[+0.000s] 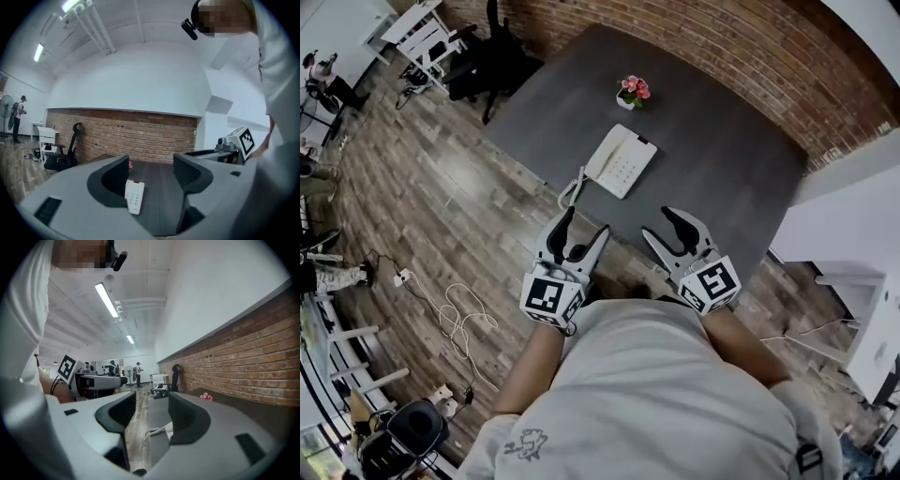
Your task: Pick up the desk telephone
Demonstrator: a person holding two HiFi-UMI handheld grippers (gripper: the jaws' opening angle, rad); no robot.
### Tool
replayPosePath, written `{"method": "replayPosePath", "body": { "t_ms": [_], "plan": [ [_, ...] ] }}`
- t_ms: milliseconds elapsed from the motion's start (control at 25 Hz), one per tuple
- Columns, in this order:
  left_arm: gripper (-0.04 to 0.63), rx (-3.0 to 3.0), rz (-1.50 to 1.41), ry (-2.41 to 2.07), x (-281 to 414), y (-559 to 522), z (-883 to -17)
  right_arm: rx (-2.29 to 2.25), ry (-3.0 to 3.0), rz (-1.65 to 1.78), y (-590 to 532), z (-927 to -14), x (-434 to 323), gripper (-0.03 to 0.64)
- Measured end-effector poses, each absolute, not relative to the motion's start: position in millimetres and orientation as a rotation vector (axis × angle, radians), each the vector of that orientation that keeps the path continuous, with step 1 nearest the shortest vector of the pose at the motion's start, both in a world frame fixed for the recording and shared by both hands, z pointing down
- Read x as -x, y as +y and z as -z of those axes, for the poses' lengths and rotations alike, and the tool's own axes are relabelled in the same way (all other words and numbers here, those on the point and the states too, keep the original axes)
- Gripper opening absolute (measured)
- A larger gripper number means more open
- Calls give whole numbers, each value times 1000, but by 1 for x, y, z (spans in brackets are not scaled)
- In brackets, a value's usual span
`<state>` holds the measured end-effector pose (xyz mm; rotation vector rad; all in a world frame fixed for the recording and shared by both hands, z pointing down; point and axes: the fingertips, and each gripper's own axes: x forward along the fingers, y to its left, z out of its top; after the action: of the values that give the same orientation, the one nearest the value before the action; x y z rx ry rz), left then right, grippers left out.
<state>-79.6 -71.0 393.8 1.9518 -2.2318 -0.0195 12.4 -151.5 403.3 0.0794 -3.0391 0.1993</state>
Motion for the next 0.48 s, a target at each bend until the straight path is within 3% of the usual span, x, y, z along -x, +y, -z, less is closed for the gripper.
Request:
{"method": "replayPosePath", "body": {
  "t_ms": [480],
  "plan": [
    [310, -2242, -7, -1925, 186, -143, -393, -525, -2985, -221, -194, -404, 67, 221]
  ]
}}
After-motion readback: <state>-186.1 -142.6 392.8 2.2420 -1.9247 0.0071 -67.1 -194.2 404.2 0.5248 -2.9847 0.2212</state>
